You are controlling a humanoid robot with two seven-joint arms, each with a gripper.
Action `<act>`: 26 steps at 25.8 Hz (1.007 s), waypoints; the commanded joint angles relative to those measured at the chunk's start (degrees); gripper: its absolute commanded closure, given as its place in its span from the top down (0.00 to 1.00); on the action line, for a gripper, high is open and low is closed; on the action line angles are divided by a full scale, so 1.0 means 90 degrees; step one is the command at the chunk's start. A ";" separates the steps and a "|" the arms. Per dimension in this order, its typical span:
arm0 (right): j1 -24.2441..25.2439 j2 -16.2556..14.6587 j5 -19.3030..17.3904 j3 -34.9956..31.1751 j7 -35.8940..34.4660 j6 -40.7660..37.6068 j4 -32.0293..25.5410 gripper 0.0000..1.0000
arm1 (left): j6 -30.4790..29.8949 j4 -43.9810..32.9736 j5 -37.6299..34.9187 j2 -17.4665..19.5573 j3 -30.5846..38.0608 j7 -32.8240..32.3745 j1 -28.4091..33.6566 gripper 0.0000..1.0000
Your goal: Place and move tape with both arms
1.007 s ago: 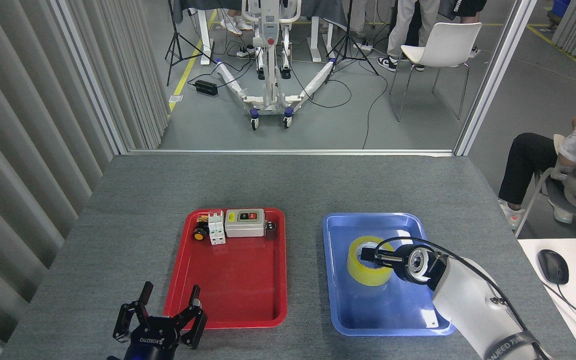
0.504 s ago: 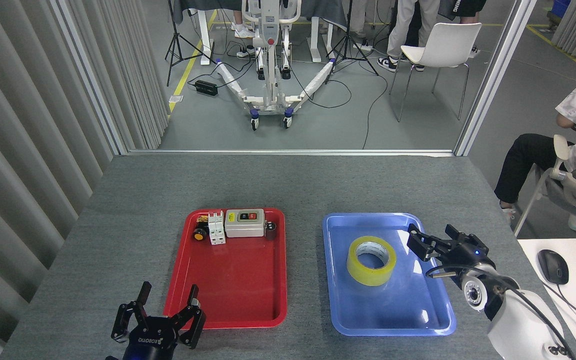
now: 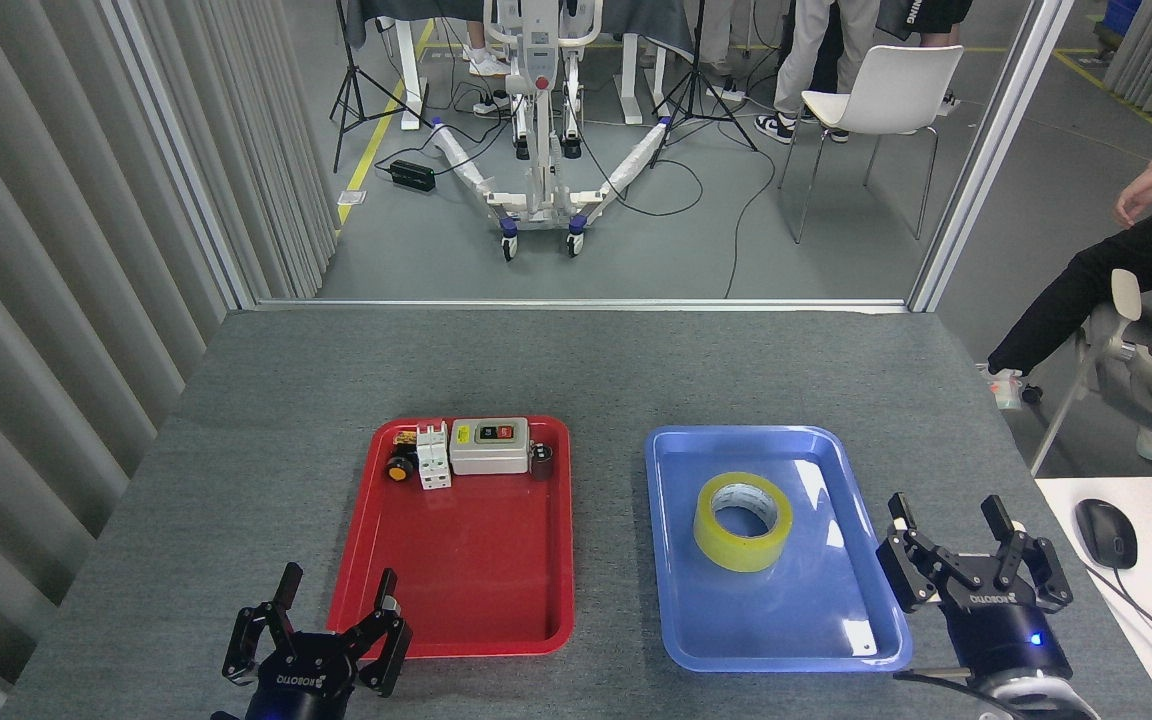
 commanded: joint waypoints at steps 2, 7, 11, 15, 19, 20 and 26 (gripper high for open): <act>0.1058 0.0009 0.0013 -0.0150 -0.0033 0.0412 -0.0755 0.99 | -0.0001 0.0001 -0.0003 0.0031 0.0013 0.0002 -0.0003 1.00; 0.1565 -0.0420 -0.0035 0.0026 -0.0355 0.0685 -0.0853 0.99 | -0.0001 0.0001 -0.0003 0.0041 0.0081 0.0002 -0.0003 1.00; 0.1761 -0.0752 -0.0260 0.0026 -0.0580 0.0461 -0.0853 0.99 | -0.0001 -0.0009 -0.0003 0.0041 0.0091 0.0002 -0.0003 1.00; 0.1790 -0.0684 -0.0260 0.0026 -0.0561 0.0324 -0.0853 0.99 | -0.0001 -0.0018 -0.0003 0.0041 0.0091 0.0002 -0.0003 1.00; 0.1858 -0.0567 -0.0250 0.0016 -0.0570 0.0167 -0.0891 0.99 | -0.0001 -0.0019 -0.0003 0.0041 0.0091 0.0002 -0.0013 1.00; 0.1858 -0.0567 -0.0260 0.0007 -0.0570 0.0167 -0.0882 0.99 | -0.0001 -0.0018 -0.0003 0.0041 0.0091 0.0002 -0.0013 1.00; 0.1829 -0.0362 -0.0289 -0.0032 -0.0580 0.0158 -0.0872 0.99 | -0.0001 -0.0028 -0.0003 0.0051 0.0101 0.0002 -0.0013 1.00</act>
